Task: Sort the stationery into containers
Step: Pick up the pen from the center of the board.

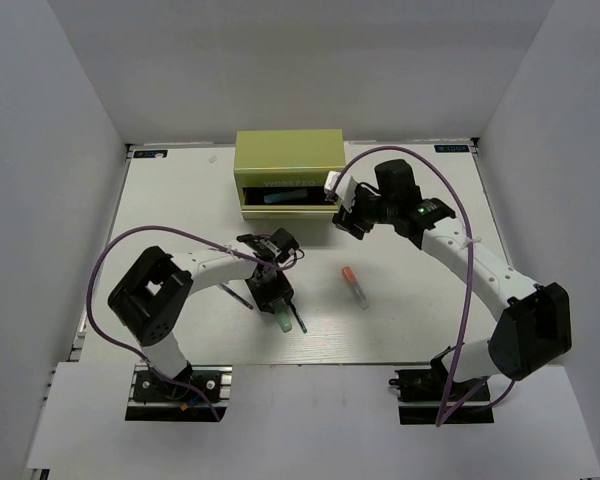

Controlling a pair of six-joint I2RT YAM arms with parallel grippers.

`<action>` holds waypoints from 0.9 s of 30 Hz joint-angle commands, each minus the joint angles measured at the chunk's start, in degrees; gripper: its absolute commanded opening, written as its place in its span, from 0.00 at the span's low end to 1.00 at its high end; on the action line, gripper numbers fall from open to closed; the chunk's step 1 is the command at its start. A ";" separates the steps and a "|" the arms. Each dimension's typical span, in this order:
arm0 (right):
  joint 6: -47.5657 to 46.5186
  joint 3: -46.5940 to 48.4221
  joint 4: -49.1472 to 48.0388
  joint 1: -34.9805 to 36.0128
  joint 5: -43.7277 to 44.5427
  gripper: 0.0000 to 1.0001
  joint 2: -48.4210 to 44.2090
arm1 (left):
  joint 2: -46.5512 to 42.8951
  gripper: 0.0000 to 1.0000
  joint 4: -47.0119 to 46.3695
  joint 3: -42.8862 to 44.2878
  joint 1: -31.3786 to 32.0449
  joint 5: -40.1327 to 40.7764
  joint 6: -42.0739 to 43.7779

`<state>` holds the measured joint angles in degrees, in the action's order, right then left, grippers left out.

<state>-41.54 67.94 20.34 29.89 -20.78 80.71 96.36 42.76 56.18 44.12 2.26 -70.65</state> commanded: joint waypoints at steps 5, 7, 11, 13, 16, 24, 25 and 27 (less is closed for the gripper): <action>2.25 -0.88 -2.49 -1.15 -1.63 0.62 -2.92 | 3.93 0.45 3.64 0.60 1.49 0.73 1.48; 2.69 -1.41 -2.58 -1.32 -1.81 0.62 -3.27 | 2.53 0.44 3.64 -0.28 1.50 0.73 1.48; 3.48 -2.29 -3.02 -1.67 -2.34 0.62 -3.89 | 2.52 0.41 3.64 -1.51 1.50 -0.32 2.00; 4.01 -2.99 -3.02 -1.94 -2.69 0.62 -4.24 | 3.22 0.25 3.03 -1.52 1.50 -1.11 2.63; 4.36 -4.30 -2.41 -2.03 -3.48 0.62 -5.03 | 3.84 0.04 2.41 -1.52 2.02 -1.73 4.03; 6.29 -12.03 -1.00 -2.82 -4.98 0.90 -11.79 | -9.93 0.00 2.41 5.16 2.55 1.34 4.48; 7.08 -13.26 -1.09 -3.08 -4.28 0.90 -13.54 | -11.61 0.00 1.80 6.38 2.55 1.34 3.77; 8.57 -15.20 -2.66 -3.78 -2.18 0.90 -15.04 | -14.52 0.00 -1.26 7.62 2.55 3.36 2.02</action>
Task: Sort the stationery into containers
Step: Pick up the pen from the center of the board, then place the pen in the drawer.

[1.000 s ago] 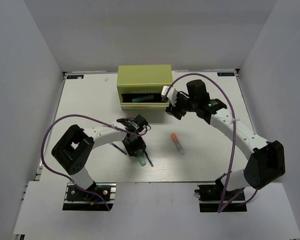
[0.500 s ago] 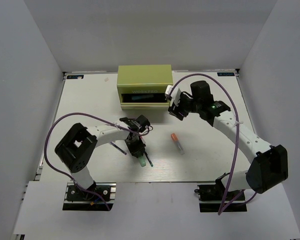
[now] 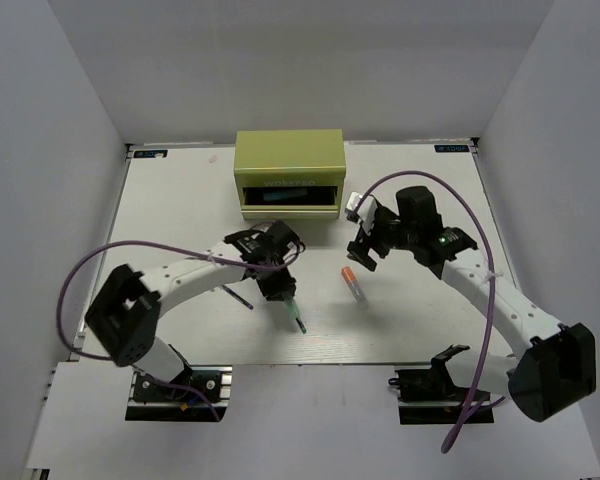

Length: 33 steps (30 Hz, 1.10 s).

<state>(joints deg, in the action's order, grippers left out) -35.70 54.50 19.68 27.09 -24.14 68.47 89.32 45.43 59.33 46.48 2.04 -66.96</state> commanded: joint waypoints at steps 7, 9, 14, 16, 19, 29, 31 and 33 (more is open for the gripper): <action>6.52 -6.07 -2.46 -4.06 1.12 0.66 -6.06 | -15.05 0.00 -22.12 3.43 -1.30 14.03 -11.52; 7.40 -6.77 -2.46 -4.41 -0.02 0.42 -6.33 | -14.35 0.00 -26.42 4.47 -1.30 19.56 -13.10; 6.96 -8.36 -3.07 -5.03 -0.55 0.18 -6.85 | -9.79 0.00 -37.24 8.86 -1.83 31.41 -15.48; 6.70 -8.71 -3.16 -5.12 -0.29 0.20 -6.86 | -8.29 0.00 -38.39 9.49 -1.83 35.46 -17.23; 6.70 -9.59 -3.60 -5.21 -0.21 0.25 -7.21 | -5.74 0.00 -40.07 10.63 -2.88 38.81 -18.64; 7.05 -11.61 -4.12 -5.38 -0.38 0.53 -7.38 | 1.38 0.00 -40.33 12.04 -5.26 40.14 -21.63; 6.88 -11.61 -4.48 -5.47 -0.29 0.55 -7.21 | 2.08 0.00 -40.33 12.04 -5.26 40.14 -21.64; 6.88 -11.52 -4.65 -5.38 -0.21 0.58 -6.86 | 2.79 0.00 -40.94 11.51 -5.26 40.14 -21.64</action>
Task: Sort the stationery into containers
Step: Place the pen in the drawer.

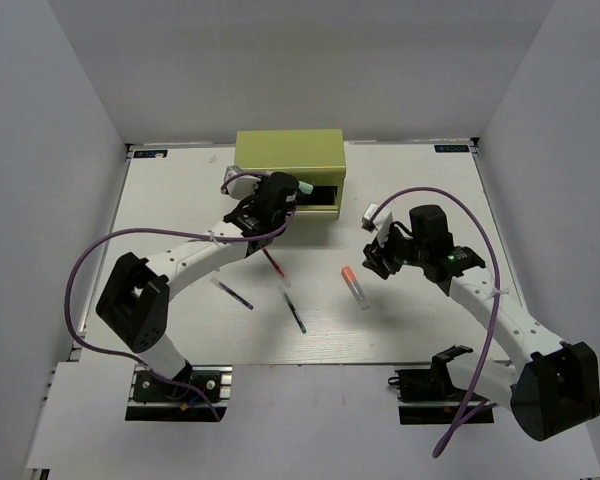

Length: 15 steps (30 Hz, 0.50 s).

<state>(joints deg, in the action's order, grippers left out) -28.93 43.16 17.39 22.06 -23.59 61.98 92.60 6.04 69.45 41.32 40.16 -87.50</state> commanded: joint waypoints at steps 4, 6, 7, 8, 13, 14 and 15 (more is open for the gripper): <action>0.71 -0.18 -2.44 -0.27 -0.93 0.66 0.95 | 0.74 0.01 -1.56 1.39 -0.63 1.50 -1.62; 0.97 -0.27 -2.79 -0.36 -0.84 0.67 1.92 | 1.26 0.17 -0.42 2.00 -0.63 0.79 -1.62; 1.07 -0.18 -2.88 -0.27 -0.84 0.67 2.44 | 1.27 0.34 0.45 2.00 -0.63 0.27 -1.62; 1.24 -0.27 -2.89 -0.35 -0.84 0.67 2.97 | 1.27 0.43 0.46 2.00 -0.63 0.27 -1.62; 2.21 -0.35 -4.11 -0.18 0.21 0.69 5.34 | 0.66 0.80 0.99 2.00 -0.63 -0.26 -1.62; 2.38 -0.27 -3.94 -0.18 0.48 0.69 6.04 | 0.66 0.80 1.51 2.00 -0.63 -0.26 -1.62; 2.38 -0.27 -4.11 -0.18 0.57 0.69 6.23 | 0.66 0.80 1.52 2.00 -0.63 -0.26 -1.62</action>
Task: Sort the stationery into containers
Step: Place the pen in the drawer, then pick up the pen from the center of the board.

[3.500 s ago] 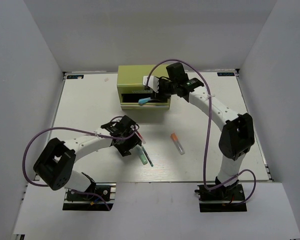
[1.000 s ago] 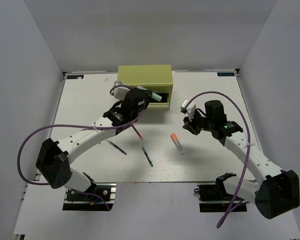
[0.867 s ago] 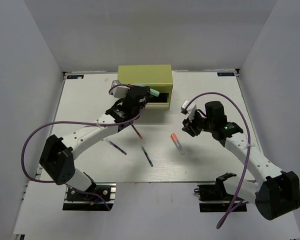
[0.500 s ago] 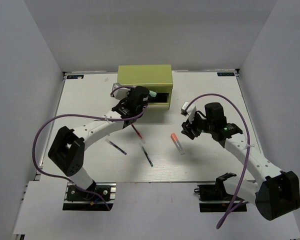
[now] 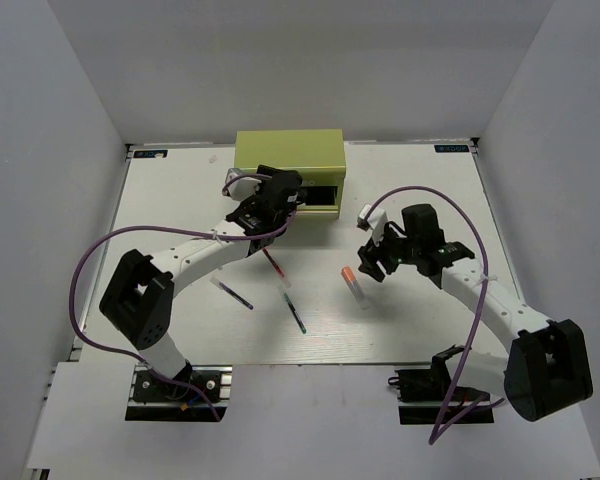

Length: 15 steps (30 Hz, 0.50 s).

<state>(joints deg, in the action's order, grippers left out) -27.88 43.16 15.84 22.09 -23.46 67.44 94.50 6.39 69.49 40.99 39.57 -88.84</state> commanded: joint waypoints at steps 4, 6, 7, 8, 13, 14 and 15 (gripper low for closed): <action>1.77 -0.27 -3.00 0.06 0.87 0.69 1.99 | -2.47 0.81 1.17 1.96 -0.30 -0.28 -0.28; 2.04 -0.35 -3.09 0.06 1.05 0.69 2.96 | -3.17 0.81 1.17 1.96 -0.30 -0.99 -0.28; 2.04 -0.27 -3.00 0.15 1.14 0.69 3.13 | -4.05 0.80 1.17 1.96 -0.30 -2.47 0.76; 2.30 -0.27 -2.92 0.06 1.23 0.69 3.66 | -4.58 0.79 2.21 1.96 -0.30 -3.27 1.47; 4.41 -0.53 -2.56 2.08 2.98 0.67 8.31 | -10.11 0.62 5.81 0.92 -0.30 -9.42 11.04; 4.93 -0.53 -2.30 2.43 3.42 0.67 8.84 | -11.34 0.62 7.13 -0.57 -0.30 -9.95 12.19; 5.98 -0.70 -2.30 3.04 3.86 0.67 9.28 | -14.40 0.62 9.49 -1.72 -0.30 -10.82 14.72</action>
<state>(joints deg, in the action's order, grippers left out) -24.75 43.09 14.70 23.73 -21.08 75.53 88.53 10.61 69.14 40.97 32.38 -81.52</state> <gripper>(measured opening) 0.671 0.621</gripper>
